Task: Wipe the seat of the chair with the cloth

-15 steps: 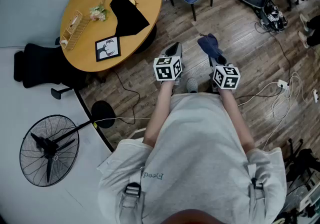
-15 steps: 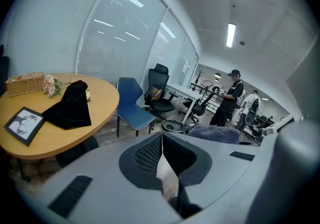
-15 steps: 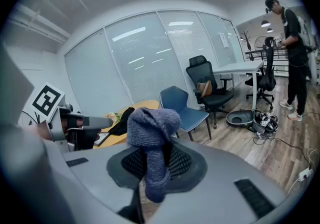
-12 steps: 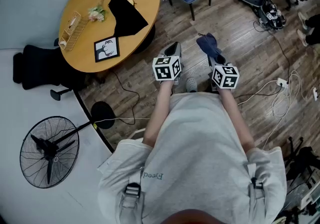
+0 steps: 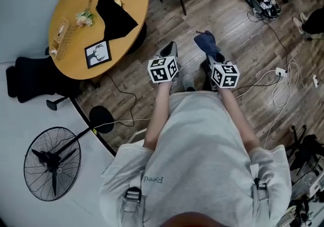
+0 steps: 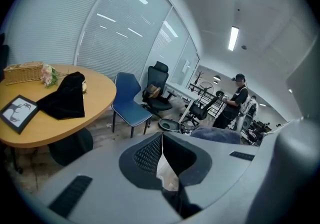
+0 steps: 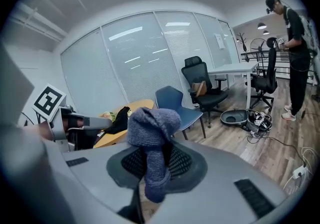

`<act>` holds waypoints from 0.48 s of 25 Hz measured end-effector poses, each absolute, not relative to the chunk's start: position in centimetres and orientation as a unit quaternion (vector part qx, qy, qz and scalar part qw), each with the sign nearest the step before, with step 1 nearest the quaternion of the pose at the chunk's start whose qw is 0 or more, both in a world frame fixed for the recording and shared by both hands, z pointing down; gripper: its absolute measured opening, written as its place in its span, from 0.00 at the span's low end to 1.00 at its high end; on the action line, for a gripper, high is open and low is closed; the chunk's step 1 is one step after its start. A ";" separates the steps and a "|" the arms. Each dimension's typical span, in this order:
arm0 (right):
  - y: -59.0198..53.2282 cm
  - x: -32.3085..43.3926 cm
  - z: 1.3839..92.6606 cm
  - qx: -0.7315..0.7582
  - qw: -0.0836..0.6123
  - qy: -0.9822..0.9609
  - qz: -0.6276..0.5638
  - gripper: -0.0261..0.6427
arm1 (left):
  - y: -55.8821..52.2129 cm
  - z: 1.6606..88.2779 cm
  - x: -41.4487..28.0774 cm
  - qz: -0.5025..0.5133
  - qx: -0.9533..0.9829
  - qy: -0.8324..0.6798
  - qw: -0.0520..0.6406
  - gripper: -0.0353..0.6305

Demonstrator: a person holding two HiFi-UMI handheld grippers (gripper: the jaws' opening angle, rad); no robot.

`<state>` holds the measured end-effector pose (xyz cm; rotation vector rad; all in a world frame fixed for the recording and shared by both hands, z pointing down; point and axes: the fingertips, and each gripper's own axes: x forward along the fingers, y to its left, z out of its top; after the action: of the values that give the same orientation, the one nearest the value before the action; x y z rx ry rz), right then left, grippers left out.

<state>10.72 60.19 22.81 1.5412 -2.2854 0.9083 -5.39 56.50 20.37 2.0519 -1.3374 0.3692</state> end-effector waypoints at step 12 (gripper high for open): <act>50.7 14.9 23.3 0.527 0.109 -0.776 0.330 0.14 | 48.5 20.3 -2.2 0.157 0.780 -0.515 0.320 0.09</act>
<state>14.89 50.67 23.28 1.5500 -2.2812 0.9710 -2.16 48.54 20.27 2.0497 -1.3531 0.4115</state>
